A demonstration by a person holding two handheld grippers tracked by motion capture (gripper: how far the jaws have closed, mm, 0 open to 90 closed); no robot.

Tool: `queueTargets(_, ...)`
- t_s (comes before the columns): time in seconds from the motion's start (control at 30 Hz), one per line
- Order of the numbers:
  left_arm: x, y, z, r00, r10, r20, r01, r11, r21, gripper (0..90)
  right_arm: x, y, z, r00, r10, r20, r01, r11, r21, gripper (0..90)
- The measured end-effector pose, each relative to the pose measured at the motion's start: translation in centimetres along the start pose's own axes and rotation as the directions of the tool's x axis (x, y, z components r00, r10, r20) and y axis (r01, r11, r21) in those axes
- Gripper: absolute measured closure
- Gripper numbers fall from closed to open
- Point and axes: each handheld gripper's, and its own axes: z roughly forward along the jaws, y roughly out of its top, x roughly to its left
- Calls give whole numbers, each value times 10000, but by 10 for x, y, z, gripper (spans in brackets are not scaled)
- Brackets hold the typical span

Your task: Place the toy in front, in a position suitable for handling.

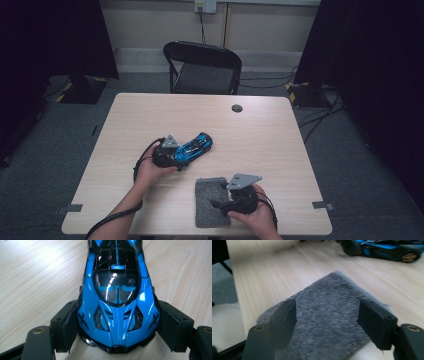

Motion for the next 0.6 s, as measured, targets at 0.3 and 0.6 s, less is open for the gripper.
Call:
queueTargets(0.3,0,0,0,10000,54,-11,-54,10000,58,250,19,-7,6,9989,-405,-225,418,9972,618,417)
queueTargets(0.6,1,0,0,10000,62,10,-62,10000,77,250,14,-11,16,9969,-779,-80,783,9906,1119,438)
